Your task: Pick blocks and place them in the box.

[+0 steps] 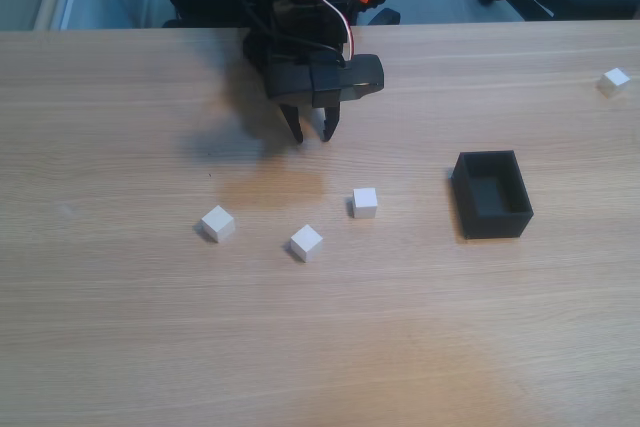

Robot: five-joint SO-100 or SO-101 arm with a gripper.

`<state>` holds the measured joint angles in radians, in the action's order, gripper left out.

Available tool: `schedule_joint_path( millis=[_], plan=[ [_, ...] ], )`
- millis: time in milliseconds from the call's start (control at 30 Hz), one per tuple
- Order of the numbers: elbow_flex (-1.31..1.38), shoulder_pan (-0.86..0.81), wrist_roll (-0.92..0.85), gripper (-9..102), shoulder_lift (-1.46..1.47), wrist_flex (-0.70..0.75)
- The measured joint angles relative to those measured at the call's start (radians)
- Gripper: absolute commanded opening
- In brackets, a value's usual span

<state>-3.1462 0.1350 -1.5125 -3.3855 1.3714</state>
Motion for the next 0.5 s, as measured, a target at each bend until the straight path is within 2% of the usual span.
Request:
schedule_joint_path(
  millis=[67, 200, 500],
  plan=[
    [0.000, -0.015, 0.014, 0, 0.000, 0.000],
    [0.000, -0.072, 0.196, 0, -0.003, -0.005],
    [0.000, -0.074, 0.227, 0, -0.003, -0.006]
  ],
)
